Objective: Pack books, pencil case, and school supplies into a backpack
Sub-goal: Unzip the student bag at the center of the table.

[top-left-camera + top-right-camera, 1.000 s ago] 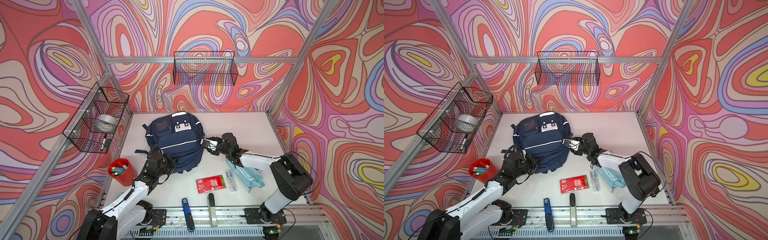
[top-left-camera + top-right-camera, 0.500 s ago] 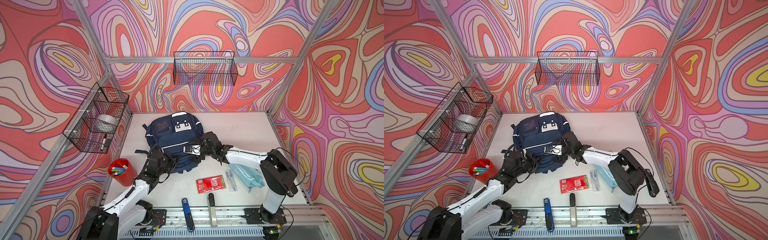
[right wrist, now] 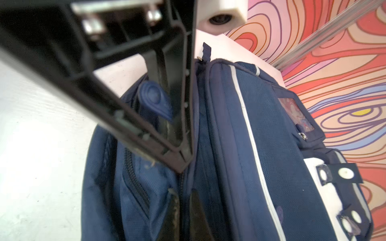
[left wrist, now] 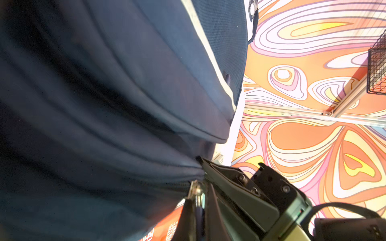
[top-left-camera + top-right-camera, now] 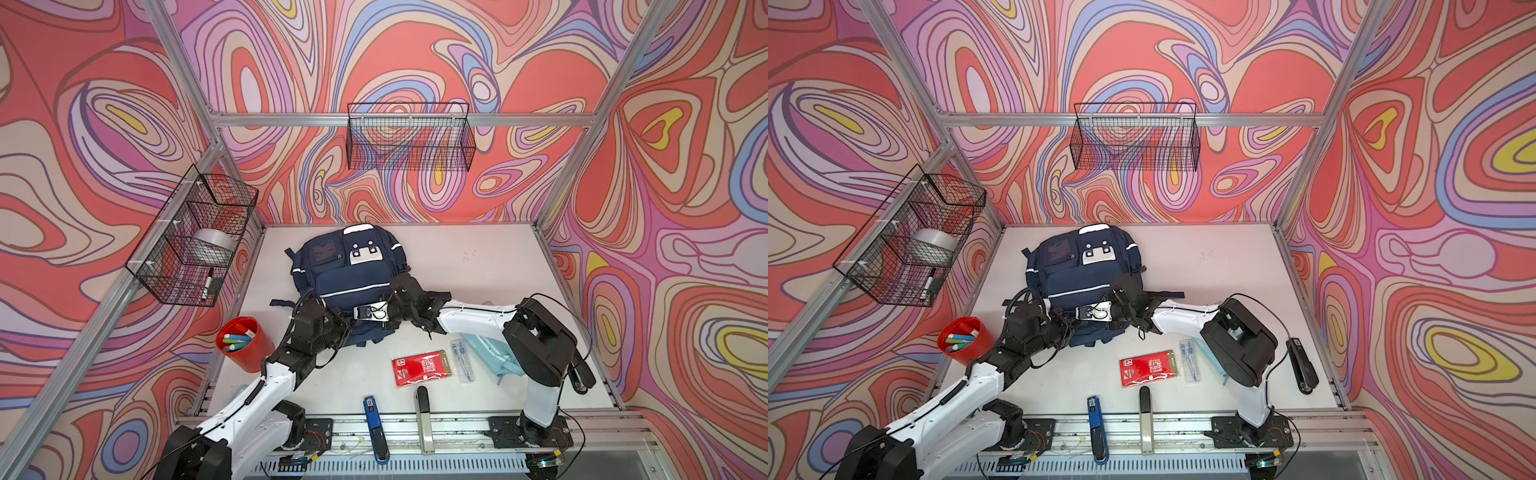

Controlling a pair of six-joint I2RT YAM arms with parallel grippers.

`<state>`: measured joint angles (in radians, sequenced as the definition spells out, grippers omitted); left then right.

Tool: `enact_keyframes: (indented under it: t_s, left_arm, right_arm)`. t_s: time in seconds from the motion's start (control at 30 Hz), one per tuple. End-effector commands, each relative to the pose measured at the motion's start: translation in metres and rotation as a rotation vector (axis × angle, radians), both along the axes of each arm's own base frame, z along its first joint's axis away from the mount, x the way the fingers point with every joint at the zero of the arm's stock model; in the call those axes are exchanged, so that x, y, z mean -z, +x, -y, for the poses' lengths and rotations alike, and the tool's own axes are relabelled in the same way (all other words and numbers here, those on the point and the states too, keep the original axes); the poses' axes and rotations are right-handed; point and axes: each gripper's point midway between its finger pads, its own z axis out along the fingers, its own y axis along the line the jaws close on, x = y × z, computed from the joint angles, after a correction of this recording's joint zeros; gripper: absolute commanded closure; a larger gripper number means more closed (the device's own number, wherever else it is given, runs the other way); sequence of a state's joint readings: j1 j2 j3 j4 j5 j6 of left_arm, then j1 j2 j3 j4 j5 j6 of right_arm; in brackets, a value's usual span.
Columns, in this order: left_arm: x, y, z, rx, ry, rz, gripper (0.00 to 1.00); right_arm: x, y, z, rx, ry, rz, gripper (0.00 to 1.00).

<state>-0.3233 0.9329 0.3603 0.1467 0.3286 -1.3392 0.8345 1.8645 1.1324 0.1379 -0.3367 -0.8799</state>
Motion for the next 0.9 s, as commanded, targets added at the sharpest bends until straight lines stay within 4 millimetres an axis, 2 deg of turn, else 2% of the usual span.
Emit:
enact_keyframes:
  t_s: [0.0,0.07,0.1,0.27,0.4,0.57,0.67,0.77,0.83,0.87]
  left_arm:
    - [-0.016,0.019,-0.029,-0.104,0.018,0.064,1.0]
    - [-0.008,0.023,-0.042,-0.133,0.007,0.045,1.0]
    - [-0.008,0.025,-0.047,-0.141,0.007,0.048,1.0]
    - [-0.007,0.03,-0.068,-0.188,0.074,0.046,1.0]
    - [0.006,0.039,-0.091,-0.244,0.089,0.024,1.0]
    - [0.005,0.055,-0.106,-0.26,0.142,0.039,1.0]
    - [0.004,0.063,-0.098,-0.235,0.092,0.057,1.0]
    - [-0.002,0.067,-0.079,-0.187,0.027,0.076,1.0]
    - [-0.007,0.065,-0.062,-0.148,0.034,0.08,1.0]
    - [-0.01,0.063,-0.055,-0.135,0.034,0.085,1.0]
  right_arm:
    - [-0.002,0.0,0.026,0.048,-0.021,0.033,1.0]
    - [0.001,0.003,0.033,0.055,-0.027,0.028,1.0]
    - [-0.011,0.004,0.036,0.055,-0.01,0.04,1.0]
    - [-0.016,0.006,0.051,0.061,-0.014,0.062,1.0]
    - [-0.027,0.01,0.075,0.088,0.034,0.05,1.0]
    - [-0.029,0.015,0.1,0.128,0.02,0.047,1.0]
    - [-0.021,0.026,0.11,0.178,-0.053,0.06,1.0]
    - [-0.023,0.029,0.103,0.17,-0.047,0.047,0.98]
    - [-0.032,0.029,0.09,0.174,-0.006,0.06,0.75]
    - [-0.036,0.026,0.081,0.171,0.004,0.073,0.68]
